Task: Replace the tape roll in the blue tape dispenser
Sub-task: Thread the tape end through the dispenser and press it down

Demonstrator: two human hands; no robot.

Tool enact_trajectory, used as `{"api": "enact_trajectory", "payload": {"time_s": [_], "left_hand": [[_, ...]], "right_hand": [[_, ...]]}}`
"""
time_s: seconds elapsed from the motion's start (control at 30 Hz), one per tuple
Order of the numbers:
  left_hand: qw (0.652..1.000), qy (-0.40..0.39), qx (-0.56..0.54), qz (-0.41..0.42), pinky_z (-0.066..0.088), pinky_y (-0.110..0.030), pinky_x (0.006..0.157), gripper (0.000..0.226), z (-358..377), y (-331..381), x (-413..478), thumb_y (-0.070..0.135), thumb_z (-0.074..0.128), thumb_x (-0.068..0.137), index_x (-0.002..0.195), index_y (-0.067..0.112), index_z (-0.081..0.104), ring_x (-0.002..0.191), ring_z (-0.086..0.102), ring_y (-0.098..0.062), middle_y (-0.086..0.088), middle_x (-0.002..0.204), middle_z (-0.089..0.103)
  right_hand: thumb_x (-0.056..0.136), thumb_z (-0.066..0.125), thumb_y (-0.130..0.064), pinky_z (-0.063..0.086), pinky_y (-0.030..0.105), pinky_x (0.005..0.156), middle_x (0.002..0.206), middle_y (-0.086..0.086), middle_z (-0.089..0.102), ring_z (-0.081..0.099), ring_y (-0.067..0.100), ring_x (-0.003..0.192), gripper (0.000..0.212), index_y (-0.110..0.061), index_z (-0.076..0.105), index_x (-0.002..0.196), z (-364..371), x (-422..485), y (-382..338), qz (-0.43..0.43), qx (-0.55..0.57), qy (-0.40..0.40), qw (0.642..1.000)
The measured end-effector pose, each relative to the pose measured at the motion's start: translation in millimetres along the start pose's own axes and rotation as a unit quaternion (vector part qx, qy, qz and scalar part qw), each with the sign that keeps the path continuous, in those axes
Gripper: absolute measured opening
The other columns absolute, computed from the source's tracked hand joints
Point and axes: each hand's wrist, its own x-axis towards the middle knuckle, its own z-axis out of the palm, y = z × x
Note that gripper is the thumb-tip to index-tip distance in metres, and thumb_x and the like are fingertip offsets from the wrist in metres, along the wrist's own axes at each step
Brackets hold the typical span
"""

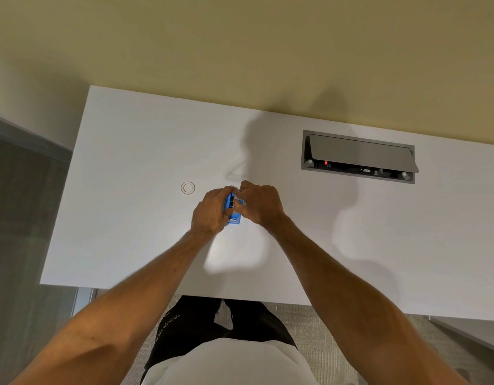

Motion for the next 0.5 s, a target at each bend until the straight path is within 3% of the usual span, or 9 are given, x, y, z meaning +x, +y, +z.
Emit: {"api": "enact_trajectory", "payload": {"time_s": [0.2, 0.33, 0.5], "left_hand": [[1.000, 0.000, 0.004, -0.007, 0.061, -0.048, 0.097, 0.043, 0.5, -0.9, -0.3, 0.029, 0.068, 0.098, 0.140, 0.031, 0.057, 0.116, 0.066, -0.028, -0.003, 0.121, 0.070], [1.000, 0.010, -0.009, 0.005, 0.061, -0.048, 0.096, 0.043, 1.0, -1.9, -0.5, 0.031, 0.069, 0.098, 0.139, 0.028, 0.060, 0.114, 0.066, -0.028, -0.005, 0.116, 0.071], [1.000, 0.008, -0.010, 0.011, 0.060, -0.050, 0.101, 0.042, 1.3, -1.4, -0.4, 0.031, 0.069, 0.099, 0.140, 0.026, 0.060, 0.120, 0.066, -0.030, -0.003, 0.119, 0.073]], "right_hand": [[0.106, 0.051, -0.040, 0.060, 0.034, 0.067, 0.099, 0.000, 0.071, 0.070, 0.022, 0.072, 0.034, -0.016, 0.073, 0.097, 0.9, 0.1, 2.8, 0.019, 0.011, 0.005, 1.000], [0.100, 0.057, -0.045, 0.061, 0.037, 0.068, 0.100, -0.002, 0.071, 0.071, 0.024, 0.073, 0.031, -0.020, 0.075, 0.103, 0.3, -5.4, 8.3, 0.000, 0.059, 0.010, 0.998], [0.101, 0.056, -0.057, 0.062, 0.035, 0.072, 0.107, -0.004, 0.071, 0.071, 0.020, 0.076, 0.041, -0.021, 0.075, 0.109, 3.1, -4.3, 3.7, 0.013, 0.032, -0.003, 0.999]]}}
